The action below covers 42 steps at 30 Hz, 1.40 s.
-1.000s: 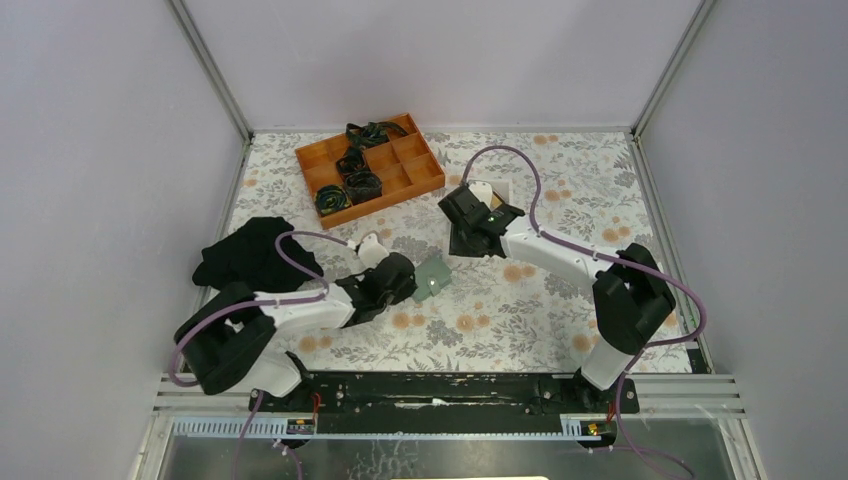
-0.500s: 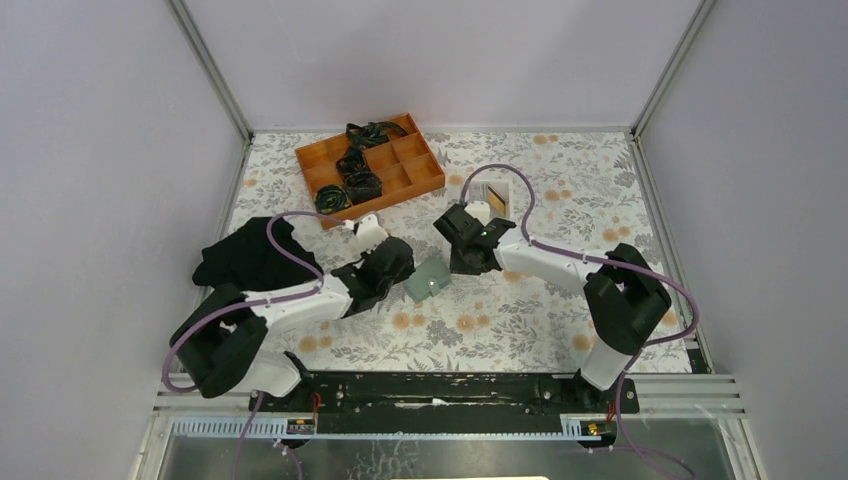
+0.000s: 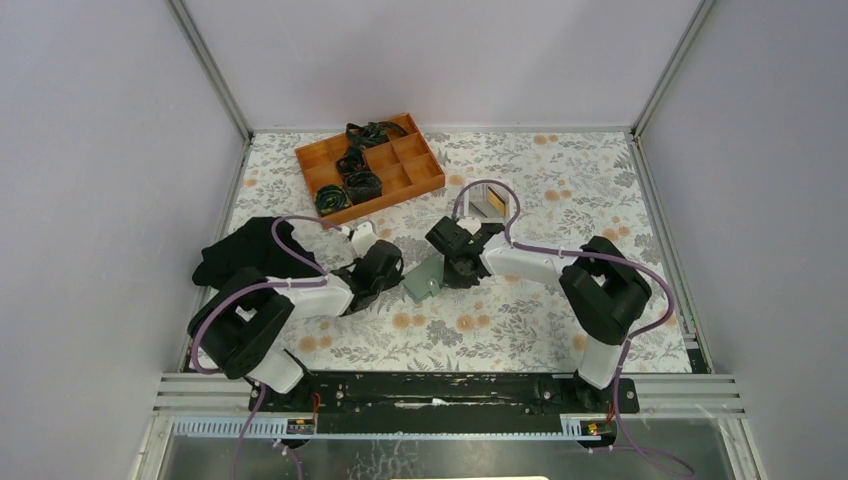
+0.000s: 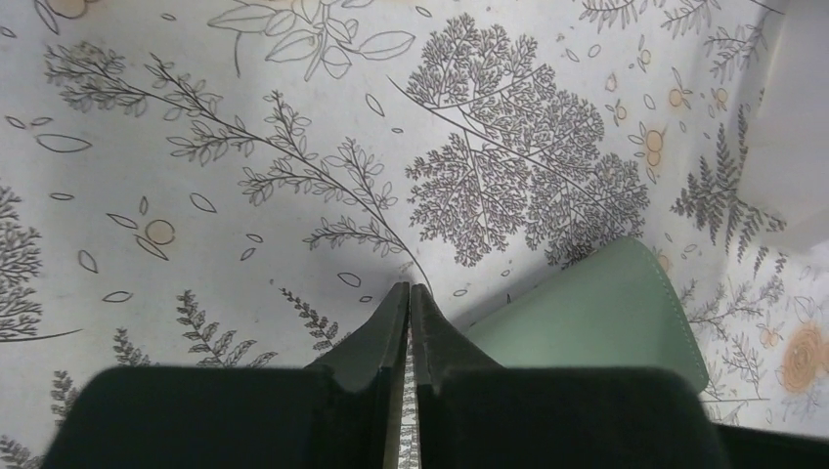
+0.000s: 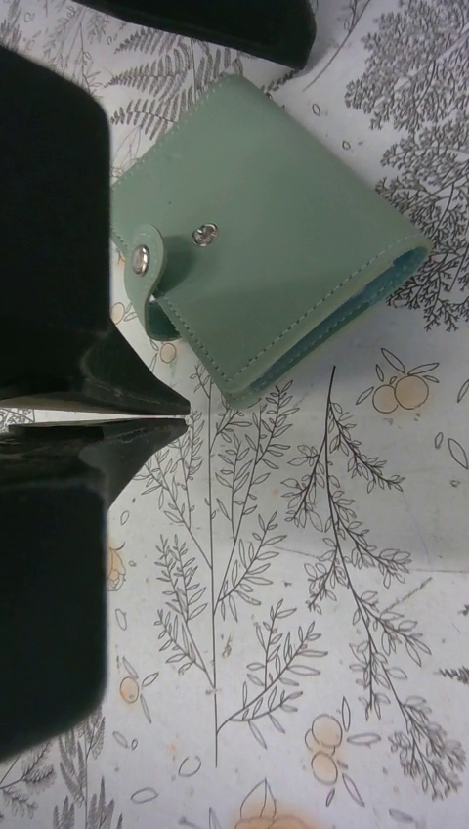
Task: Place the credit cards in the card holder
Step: Close the card holder at the center of the board.
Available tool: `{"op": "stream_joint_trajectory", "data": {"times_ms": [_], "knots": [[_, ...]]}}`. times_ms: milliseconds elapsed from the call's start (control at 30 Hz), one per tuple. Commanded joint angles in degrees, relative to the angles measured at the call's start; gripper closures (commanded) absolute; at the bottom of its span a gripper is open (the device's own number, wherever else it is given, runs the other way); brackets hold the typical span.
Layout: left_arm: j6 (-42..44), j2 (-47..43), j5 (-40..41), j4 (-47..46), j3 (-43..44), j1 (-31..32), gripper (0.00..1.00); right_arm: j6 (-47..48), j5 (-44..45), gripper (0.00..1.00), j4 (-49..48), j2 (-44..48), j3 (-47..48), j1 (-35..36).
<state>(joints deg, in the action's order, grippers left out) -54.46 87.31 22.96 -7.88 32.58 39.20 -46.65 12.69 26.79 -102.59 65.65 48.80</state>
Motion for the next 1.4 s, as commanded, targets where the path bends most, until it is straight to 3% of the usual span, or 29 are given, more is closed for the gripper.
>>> {"op": "stream_joint_trajectory", "data": {"times_ms": [0, 267, 700, 1367], "knots": [[1.1, -1.3, -4.1, -7.6, -2.7, -0.4, 0.91, -1.2, -1.8, 0.90, -1.8, -1.4, 0.0, 0.4], [-1.0, -4.3, -7.7, -9.9, -7.5, 0.0, 0.93, -0.5, -3.2, 0.92, -3.3, -4.7, 1.1, 0.4], [-5.2, -11.3, -4.7, -8.0, -12.9, 5.6, 0.93, 4.6, -3.3, 0.93, -4.5, -9.7, 5.8, -1.7], [-9.5, -15.1, -1.7, -5.9, -13.0, 11.7, 0.93, 11.7, -5.2, 0.90, -4.5, -12.9, 9.8, -3.3]]}}
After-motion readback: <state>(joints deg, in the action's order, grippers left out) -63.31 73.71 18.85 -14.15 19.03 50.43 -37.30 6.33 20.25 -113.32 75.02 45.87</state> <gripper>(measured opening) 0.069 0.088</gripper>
